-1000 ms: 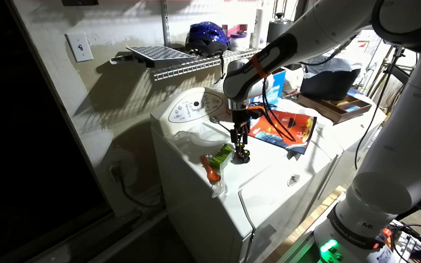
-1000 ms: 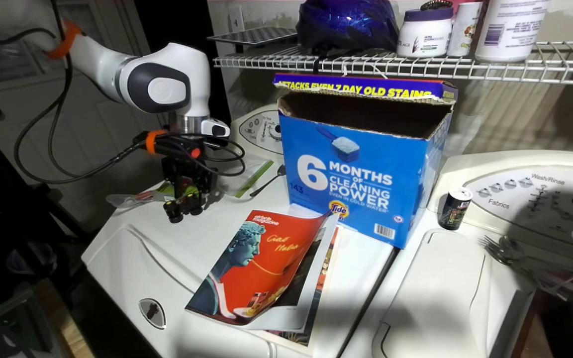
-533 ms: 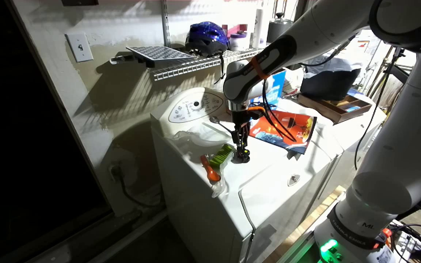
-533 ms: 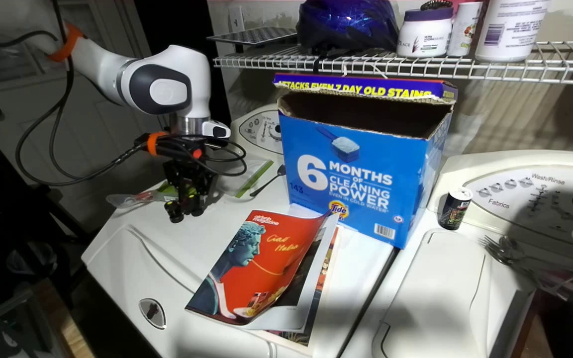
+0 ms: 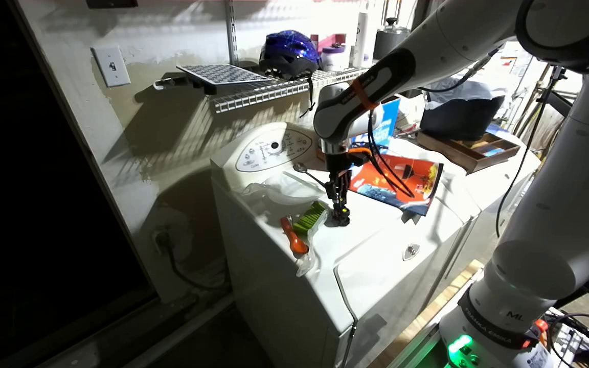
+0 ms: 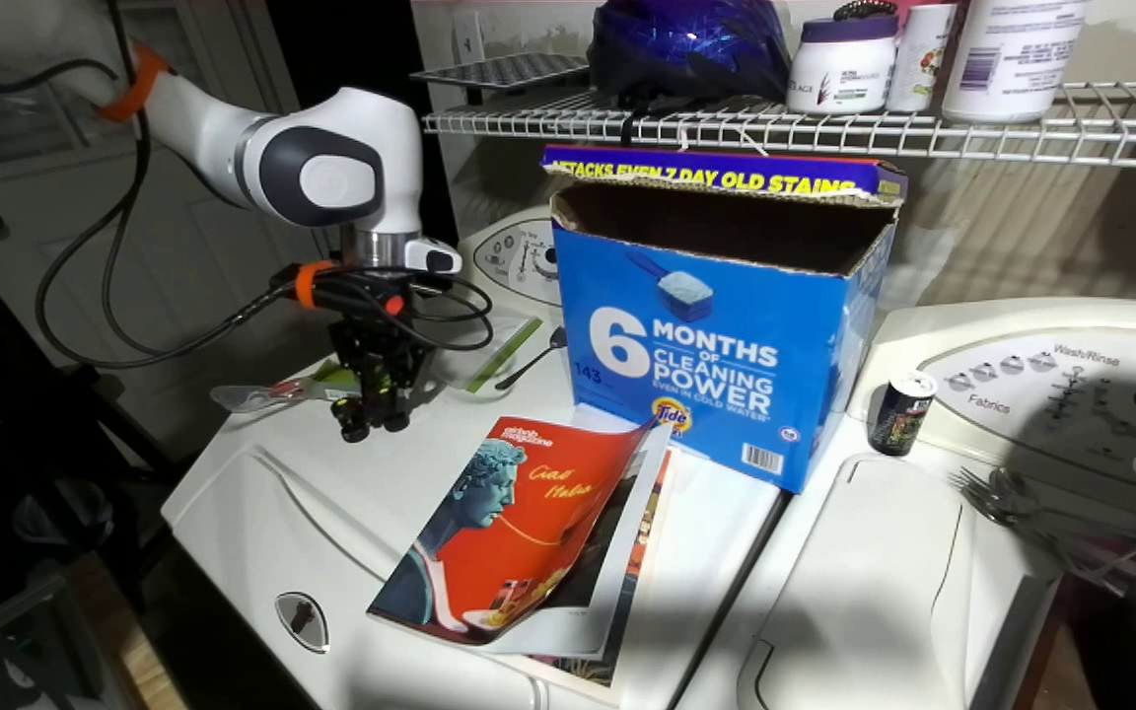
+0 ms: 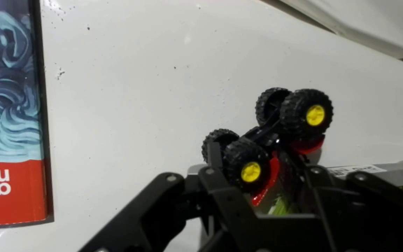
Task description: Place the car upright.
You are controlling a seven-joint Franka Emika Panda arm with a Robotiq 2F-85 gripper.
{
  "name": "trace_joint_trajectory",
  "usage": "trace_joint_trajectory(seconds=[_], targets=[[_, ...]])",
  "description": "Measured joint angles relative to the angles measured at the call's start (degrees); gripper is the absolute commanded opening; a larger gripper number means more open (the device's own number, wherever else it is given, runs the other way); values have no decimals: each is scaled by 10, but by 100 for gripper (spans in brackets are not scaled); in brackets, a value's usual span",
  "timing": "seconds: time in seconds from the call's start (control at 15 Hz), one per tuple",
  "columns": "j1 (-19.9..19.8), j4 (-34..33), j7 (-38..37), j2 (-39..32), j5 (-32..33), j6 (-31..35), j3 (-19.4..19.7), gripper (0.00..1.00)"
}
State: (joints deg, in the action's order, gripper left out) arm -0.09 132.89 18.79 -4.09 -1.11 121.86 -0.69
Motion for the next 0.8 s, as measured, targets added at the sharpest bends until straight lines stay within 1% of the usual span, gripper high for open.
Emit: trace_joint_trajectory(seconds=[0.13, 0.2, 0.53, 0.67, 0.8], targets=[[-6, 0, 4, 1, 0, 7, 5, 18], [-8, 3, 15, 3, 0, 22, 9, 18], [-29, 34, 86, 18, -13, 154, 25, 18], [-31, 50, 120, 22, -32, 203, 26, 18], [-31, 65, 172, 26, -79, 245, 24, 18]])
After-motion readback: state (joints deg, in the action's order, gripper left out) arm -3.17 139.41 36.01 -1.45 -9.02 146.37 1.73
